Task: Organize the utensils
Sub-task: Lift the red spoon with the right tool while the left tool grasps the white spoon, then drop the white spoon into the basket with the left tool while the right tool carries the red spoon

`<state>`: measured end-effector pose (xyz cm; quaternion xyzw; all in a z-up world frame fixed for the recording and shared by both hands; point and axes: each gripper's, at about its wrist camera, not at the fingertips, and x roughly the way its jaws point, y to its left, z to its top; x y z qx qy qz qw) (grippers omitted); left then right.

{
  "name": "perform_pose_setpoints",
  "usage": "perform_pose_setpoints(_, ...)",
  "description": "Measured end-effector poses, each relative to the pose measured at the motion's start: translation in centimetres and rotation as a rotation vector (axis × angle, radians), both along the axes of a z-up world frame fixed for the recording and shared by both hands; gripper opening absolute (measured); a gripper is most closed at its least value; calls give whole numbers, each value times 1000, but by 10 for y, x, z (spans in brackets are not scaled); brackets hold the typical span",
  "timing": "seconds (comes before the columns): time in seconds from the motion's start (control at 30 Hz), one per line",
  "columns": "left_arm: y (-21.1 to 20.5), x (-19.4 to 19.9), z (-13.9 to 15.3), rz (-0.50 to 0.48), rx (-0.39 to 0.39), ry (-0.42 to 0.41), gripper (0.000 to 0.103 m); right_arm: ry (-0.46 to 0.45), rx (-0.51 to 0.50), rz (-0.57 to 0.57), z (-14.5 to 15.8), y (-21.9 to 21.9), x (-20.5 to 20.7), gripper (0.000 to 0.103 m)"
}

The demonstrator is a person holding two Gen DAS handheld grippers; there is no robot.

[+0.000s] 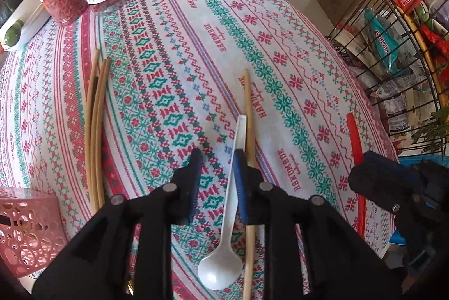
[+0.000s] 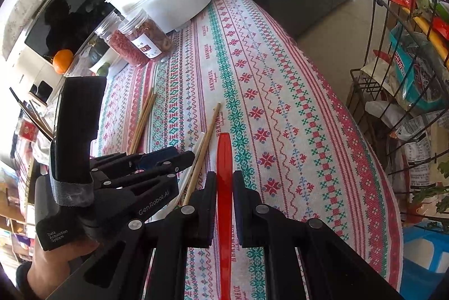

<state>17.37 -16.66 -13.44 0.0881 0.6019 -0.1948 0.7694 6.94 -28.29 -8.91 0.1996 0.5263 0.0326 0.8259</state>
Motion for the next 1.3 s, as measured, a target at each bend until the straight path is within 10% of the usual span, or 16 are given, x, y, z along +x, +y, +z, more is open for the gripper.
perform_pose_setpoints(0.57, -18, -16, 4, -53, 48, -67, 1, -7, 8, -8, 3, 2, 1, 11)
perform_pose_setpoints(0.73, -5, -16, 13, -31, 5, -42, 10, -13, 15, -8, 5, 4, 0, 11)
perform_pose_setpoints(0.8, -3, -18, 20, -39, -4, -59, 38, -12, 16, -11, 5, 4, 0, 11)
perform_pose_setpoints(0.87, -2, -19, 24, -49, -2, -66, 43, -9, 16, -12, 4, 4, 0, 11)
perform_pose_setpoints(1.3, -20, -2, -6, -48, 80, -2, 24, 4, 8, -9, 0, 1, 2, 11)
